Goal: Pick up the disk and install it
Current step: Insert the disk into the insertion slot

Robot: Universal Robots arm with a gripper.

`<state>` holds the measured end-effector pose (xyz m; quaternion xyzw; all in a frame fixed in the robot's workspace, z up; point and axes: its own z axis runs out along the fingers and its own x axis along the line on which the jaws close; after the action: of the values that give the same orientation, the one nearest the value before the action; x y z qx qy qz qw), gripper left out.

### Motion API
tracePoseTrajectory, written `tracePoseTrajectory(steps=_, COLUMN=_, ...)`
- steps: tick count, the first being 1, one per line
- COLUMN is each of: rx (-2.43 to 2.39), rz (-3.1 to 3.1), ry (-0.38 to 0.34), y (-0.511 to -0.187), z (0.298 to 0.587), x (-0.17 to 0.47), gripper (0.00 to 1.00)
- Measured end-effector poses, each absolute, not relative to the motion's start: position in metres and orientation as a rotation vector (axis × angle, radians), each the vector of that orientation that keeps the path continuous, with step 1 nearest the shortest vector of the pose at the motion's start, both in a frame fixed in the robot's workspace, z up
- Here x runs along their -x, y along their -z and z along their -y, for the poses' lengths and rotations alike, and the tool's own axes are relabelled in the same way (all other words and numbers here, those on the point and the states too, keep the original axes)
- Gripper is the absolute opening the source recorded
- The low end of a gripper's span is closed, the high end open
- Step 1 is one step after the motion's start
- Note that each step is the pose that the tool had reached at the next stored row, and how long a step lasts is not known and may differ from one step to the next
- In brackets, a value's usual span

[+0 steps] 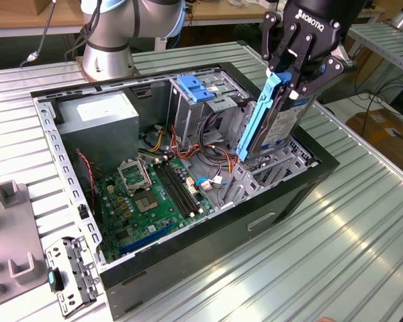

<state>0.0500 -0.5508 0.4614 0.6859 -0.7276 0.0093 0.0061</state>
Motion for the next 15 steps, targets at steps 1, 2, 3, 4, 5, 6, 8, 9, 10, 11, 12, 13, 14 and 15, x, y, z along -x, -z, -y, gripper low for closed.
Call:
tracePoseTrajectory(steps=1, rx=-2.146, rz=2.277, ry=-0.029, y=-0.460, z=0.551, x=-0.052, gripper=0.37)
tracePoseTrajectory(steps=2, rx=-2.146, rz=2.277, ry=-0.029, y=-0.459, z=0.551, x=-0.054, gripper=0.37)
tracePoseTrajectory(steps=3, rx=-2.146, rz=2.277, ry=-0.029, y=-0.458, z=0.552, x=-0.056, gripper=0.37)
tracePoseTrajectory(steps=4, rx=-2.147, rz=2.277, ry=-0.029, y=-0.457, z=0.554, x=-0.057, gripper=0.37)
tracePoseTrajectory(steps=5, rx=-2.146, rz=2.277, ry=-0.029, y=-0.456, z=0.555, x=-0.057, gripper=0.37)
tracePoseTrajectory(steps=6, rx=-2.146, rz=2.277, ry=-0.029, y=-0.455, z=0.556, x=-0.057, gripper=0.37)
tracePoseTrajectory(steps=8, rx=-2.146, rz=2.277, ry=-0.029, y=-0.454, z=0.557, x=-0.057, gripper=0.37)
tracePoseTrajectory(steps=9, rx=-2.146, rz=2.277, ry=-0.029, y=-0.453, z=0.558, x=-0.057, gripper=0.37)
tracePoseTrajectory(steps=10, rx=-2.146, rz=2.277, ry=-0.029, y=-0.451, z=0.560, x=-0.057, gripper=0.37)
tracePoseTrajectory(steps=11, rx=-2.147, rz=2.277, ry=-0.029, y=-0.451, z=0.560, x=-0.057, gripper=0.37)
tracePoseTrajectory(steps=12, rx=-2.147, rz=2.276, ry=-0.029, y=-0.450, z=0.560, x=-0.057, gripper=0.37)
tracePoseTrajectory(steps=13, rx=-2.150, rz=2.274, ry=-0.029, y=-0.449, z=0.560, x=-0.057, gripper=0.37)
tracePoseTrajectory(steps=14, rx=-2.153, rz=2.271, ry=-0.029, y=-0.449, z=0.560, x=-0.057, gripper=0.37)
tracePoseTrajectory(steps=15, rx=-2.155, rz=2.269, ry=-0.029, y=-0.448, z=0.560, x=-0.057, gripper=0.37)
